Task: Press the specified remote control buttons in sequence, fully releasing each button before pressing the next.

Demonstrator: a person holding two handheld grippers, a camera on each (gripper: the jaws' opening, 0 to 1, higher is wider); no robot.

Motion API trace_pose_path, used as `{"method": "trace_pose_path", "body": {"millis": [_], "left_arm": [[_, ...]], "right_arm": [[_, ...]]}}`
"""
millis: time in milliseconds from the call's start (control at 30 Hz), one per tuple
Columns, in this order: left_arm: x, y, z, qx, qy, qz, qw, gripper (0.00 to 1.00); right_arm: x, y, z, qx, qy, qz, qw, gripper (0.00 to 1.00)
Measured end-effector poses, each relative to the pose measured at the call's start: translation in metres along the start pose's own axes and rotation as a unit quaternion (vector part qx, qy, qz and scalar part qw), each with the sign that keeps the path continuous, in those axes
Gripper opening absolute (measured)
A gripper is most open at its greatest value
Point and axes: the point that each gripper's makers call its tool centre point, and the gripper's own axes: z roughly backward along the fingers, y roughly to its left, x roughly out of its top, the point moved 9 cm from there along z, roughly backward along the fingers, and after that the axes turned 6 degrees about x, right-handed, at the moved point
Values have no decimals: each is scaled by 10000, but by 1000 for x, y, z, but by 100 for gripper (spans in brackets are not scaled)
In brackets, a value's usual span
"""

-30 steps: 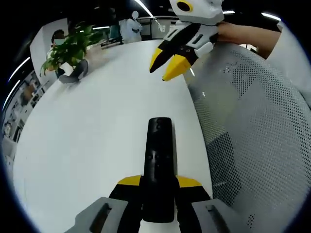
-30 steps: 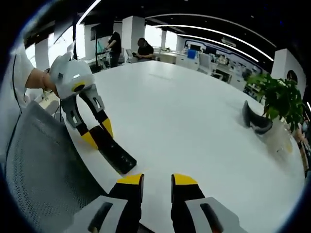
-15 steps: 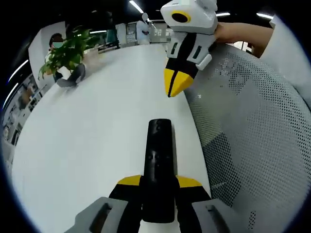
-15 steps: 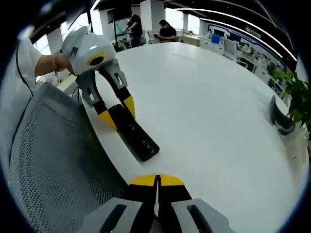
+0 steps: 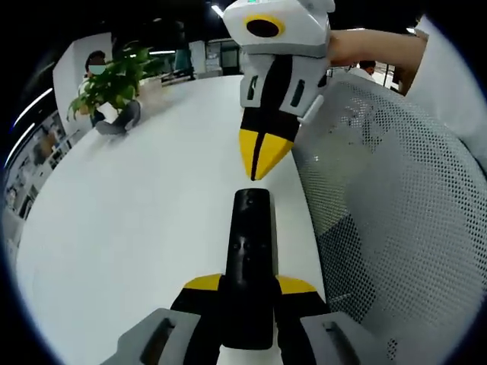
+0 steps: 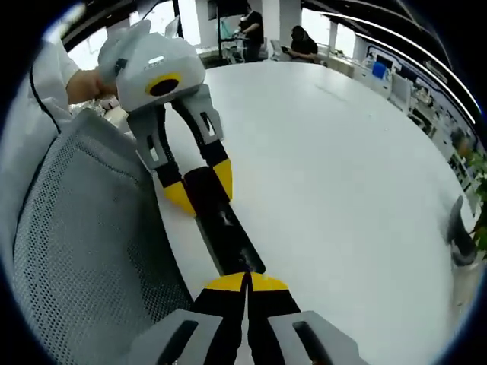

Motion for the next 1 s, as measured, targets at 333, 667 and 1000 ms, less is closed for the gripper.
{"method": "trace_pose_path", "body": {"millis": [333, 667, 1000], "left_arm": [[1, -2, 0, 63, 56, 89, 9999, 25], [2, -2, 0, 107, 172, 174, 9996, 25], [3, -3, 0, 143, 169, 211, 9995, 25]], "right_arm": [[0, -4, -10, 170, 606, 495, 9968, 0], [9, -1, -15, 297, 1293, 1678, 9769, 0], [2, 1, -14, 15, 854, 1183, 9893, 0]]}}
